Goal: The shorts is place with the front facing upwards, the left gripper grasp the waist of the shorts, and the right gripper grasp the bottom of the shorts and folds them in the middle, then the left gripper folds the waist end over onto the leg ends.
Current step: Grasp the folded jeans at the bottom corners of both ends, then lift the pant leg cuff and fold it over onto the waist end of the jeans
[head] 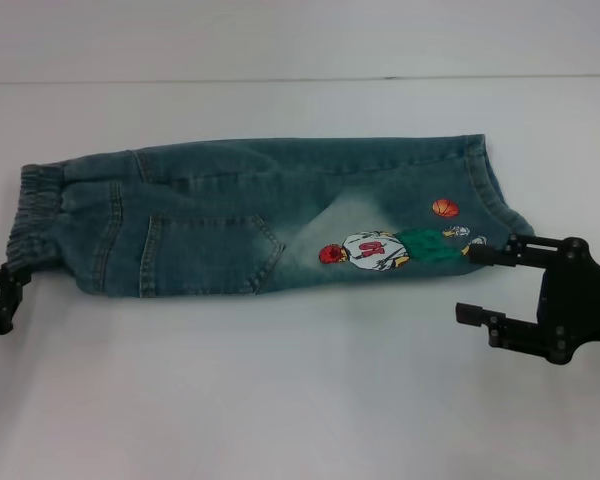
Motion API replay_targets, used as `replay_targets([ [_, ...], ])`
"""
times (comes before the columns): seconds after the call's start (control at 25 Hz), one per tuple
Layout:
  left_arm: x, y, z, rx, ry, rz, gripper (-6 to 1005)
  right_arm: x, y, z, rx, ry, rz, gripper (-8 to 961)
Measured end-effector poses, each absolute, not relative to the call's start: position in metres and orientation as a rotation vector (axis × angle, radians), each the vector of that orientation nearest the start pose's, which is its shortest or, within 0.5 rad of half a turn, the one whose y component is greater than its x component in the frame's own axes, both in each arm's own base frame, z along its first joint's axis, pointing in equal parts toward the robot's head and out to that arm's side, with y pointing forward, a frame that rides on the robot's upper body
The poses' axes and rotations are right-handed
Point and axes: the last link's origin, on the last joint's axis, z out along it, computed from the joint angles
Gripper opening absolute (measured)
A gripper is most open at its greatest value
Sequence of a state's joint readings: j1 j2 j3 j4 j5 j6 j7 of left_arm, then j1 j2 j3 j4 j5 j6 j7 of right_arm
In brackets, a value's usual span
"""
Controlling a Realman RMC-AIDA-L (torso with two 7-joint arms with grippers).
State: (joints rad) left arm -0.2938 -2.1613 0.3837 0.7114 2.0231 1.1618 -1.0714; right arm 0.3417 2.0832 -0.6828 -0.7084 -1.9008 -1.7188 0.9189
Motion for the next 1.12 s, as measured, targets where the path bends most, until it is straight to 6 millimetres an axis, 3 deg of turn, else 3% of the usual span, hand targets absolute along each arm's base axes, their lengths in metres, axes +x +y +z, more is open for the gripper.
replay_targets([
  [0.16,-0.381,0.284,0.027,-2.147,-0.714,-0.352,64,0.292,0.274,0.016,-2.651,0.115,0.755,645],
  [0.4,-0.368,0.289,0.029,-2.184,-0.677,-0.422,37,0.295,0.277,0.022,-2.561,0.159,0.800,643],
  [0.6,-0.355,0.292,0.043,-2.190,-0.651,-0.496,44,0.299,0.282,0.027,-2.442,0.210,0.851,617],
  [0.96,-0.323,0.303,0.069,-2.230,-0.632,-0.639,57,0.301,0.308,-0.005,-2.296,0.308,0.822,507],
  [1.12,-0.301,0.310,0.079,-2.265,-0.619,-0.740,62,0.294,0.324,-0.026,-2.280,0.308,0.775,277],
])
